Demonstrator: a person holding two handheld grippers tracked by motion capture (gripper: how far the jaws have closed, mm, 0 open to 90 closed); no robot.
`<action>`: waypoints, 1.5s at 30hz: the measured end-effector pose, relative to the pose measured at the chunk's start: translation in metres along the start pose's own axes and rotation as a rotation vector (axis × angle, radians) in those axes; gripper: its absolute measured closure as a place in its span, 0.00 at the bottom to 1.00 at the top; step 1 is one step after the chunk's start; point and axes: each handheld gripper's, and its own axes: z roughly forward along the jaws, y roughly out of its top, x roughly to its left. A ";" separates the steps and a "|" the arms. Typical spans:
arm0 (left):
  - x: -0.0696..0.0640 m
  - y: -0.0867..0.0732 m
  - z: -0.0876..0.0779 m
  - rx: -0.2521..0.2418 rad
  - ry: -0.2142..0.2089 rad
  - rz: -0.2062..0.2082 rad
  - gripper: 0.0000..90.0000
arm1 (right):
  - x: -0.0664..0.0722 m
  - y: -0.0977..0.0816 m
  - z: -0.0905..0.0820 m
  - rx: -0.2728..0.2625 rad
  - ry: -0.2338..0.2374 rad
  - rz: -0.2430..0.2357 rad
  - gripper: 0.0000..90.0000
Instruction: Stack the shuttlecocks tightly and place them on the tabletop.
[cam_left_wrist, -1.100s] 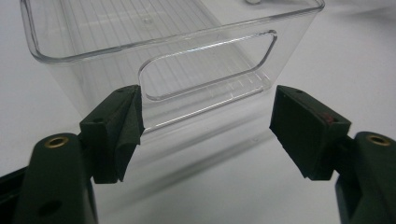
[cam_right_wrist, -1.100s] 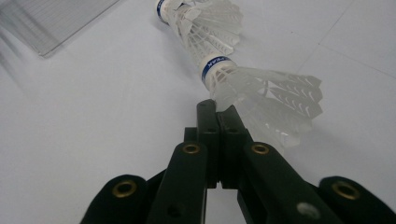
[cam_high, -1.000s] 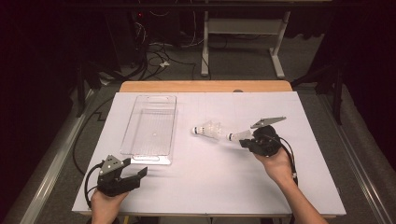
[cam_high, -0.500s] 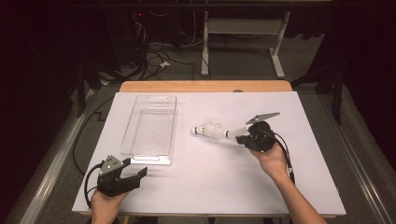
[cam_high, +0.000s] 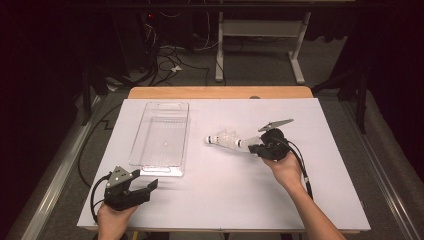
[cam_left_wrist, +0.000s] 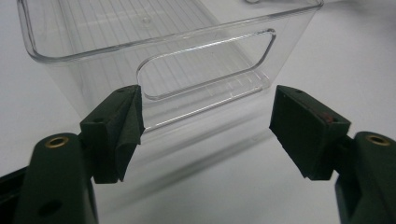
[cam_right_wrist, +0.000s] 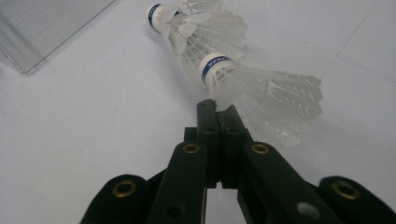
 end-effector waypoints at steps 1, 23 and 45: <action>0.000 0.000 0.000 0.001 0.000 0.000 0.30 | -0.001 0.001 0.000 -0.001 0.000 0.000 1.00; 0.000 0.000 0.000 0.002 -0.004 0.003 0.29 | 0.001 0.013 0.015 0.000 0.013 0.000 1.00; 0.000 0.000 0.001 0.004 -0.004 0.002 0.29 | 0.002 0.016 0.028 -0.005 0.029 0.005 1.00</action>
